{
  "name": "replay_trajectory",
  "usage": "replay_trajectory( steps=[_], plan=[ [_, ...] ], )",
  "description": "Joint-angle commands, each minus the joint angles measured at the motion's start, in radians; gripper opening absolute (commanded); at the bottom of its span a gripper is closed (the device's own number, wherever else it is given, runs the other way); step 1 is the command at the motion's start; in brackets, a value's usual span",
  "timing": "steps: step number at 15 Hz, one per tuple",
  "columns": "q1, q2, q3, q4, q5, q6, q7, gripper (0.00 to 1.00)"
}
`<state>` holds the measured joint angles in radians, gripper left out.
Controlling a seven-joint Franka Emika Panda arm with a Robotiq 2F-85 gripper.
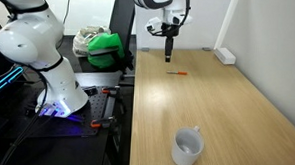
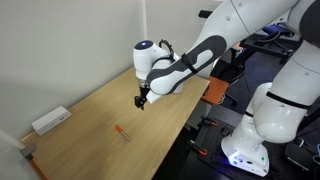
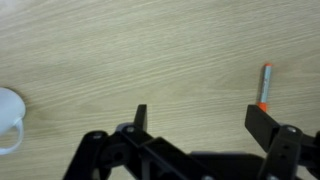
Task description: Put the marker into the mug
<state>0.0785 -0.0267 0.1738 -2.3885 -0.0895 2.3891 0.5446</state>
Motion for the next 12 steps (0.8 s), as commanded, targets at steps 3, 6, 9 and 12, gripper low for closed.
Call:
replay_trajectory(
  steps=[3,6,9,12],
  plan=[
    [0.057,0.134,-0.01,0.103,-0.083,0.02,0.116,1.0],
    [0.088,0.188,-0.019,0.14,-0.099,0.031,0.131,1.0],
    [0.112,0.23,-0.025,0.162,-0.077,0.084,0.112,1.0],
    [0.131,0.268,-0.026,0.175,-0.046,0.156,0.088,1.0]
  ],
)
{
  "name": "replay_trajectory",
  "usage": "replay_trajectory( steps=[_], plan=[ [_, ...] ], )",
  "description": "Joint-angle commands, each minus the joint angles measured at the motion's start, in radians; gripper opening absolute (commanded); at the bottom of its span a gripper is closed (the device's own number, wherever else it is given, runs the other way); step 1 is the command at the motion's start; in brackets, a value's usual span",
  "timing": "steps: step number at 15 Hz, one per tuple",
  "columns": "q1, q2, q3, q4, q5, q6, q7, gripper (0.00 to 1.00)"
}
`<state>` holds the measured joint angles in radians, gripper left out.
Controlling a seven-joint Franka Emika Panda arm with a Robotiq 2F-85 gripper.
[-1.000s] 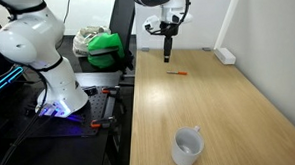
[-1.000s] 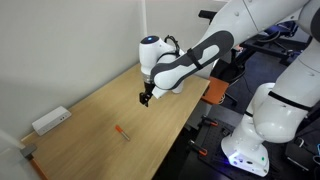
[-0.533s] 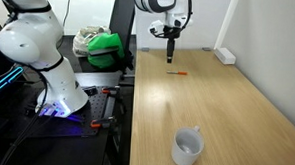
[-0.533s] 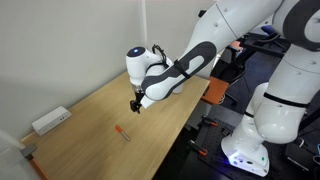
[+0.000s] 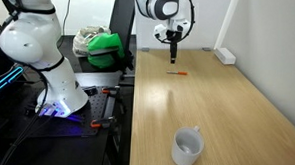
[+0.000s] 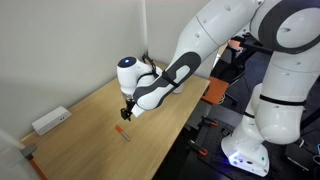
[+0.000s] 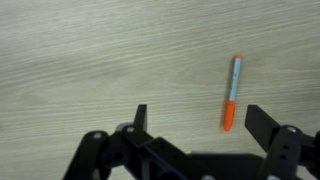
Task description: Put the marker into the mug
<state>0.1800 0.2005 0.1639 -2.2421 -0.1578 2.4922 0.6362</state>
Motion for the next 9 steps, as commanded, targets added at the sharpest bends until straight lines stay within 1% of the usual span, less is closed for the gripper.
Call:
replay_trajectory(
  steps=[1,5,6,9],
  plan=[
    [0.035,0.055,-0.016,0.031,0.031,0.078,-0.004,1.0],
    [0.06,0.113,-0.01,0.053,0.089,0.132,-0.022,1.0],
    [0.067,0.079,-0.029,0.024,0.072,0.111,-0.015,1.0],
    [0.08,0.105,-0.029,0.038,0.085,0.121,-0.018,1.0]
  ],
)
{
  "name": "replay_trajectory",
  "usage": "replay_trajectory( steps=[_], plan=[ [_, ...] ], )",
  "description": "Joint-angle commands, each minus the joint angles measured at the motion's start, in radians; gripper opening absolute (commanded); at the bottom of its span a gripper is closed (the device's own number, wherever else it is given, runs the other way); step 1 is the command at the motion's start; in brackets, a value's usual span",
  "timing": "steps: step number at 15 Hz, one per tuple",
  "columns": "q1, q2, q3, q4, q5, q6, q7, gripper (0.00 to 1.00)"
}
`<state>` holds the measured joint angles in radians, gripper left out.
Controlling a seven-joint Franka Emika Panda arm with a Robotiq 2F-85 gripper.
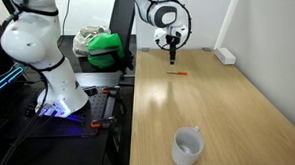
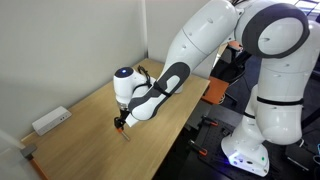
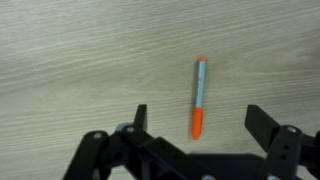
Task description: Put the marker into the mug
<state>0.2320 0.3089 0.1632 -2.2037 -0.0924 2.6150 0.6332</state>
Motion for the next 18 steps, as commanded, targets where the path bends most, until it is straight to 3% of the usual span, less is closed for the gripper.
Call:
replay_trajectory(
  steps=[1,9,18],
  plan=[
    [0.028,-0.001,-0.028,0.002,0.019,-0.002,-0.015,1.0],
    [0.055,-0.002,-0.068,-0.02,-0.009,0.059,0.015,1.0],
    [0.084,0.102,-0.084,0.046,-0.014,0.085,-0.025,1.0]
  ],
)
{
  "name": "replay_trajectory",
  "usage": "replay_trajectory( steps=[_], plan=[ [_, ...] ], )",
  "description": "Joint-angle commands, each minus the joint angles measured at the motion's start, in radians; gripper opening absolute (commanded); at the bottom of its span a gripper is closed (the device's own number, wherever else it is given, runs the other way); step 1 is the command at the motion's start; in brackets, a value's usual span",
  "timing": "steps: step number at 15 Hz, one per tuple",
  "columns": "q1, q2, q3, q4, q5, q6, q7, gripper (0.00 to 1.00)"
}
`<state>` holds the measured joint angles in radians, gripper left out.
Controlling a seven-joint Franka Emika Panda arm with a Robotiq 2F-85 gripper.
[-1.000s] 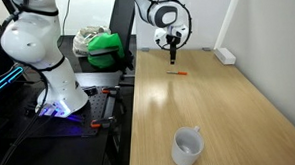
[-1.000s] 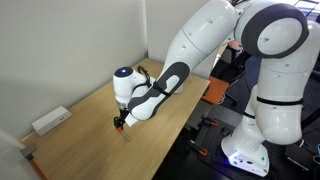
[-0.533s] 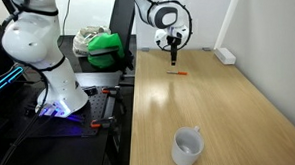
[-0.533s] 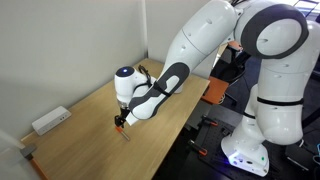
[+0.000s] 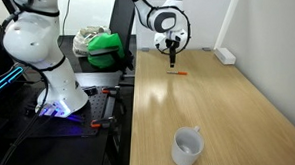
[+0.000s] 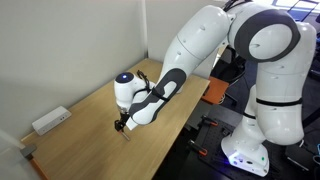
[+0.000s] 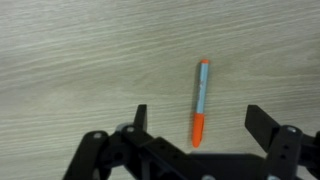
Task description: Put the marker into the mug
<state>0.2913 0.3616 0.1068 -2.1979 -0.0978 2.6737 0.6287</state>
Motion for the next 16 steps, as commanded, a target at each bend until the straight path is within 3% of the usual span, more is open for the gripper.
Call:
replay_trajectory(
  steps=[1,14,16],
  plan=[
    [0.029,0.066,-0.032,0.053,-0.011,0.03,-0.02,1.0],
    [0.111,0.273,-0.124,0.243,-0.005,0.061,-0.014,1.0],
    [0.117,0.292,-0.129,0.264,-0.003,0.06,-0.016,0.94]
  ],
)
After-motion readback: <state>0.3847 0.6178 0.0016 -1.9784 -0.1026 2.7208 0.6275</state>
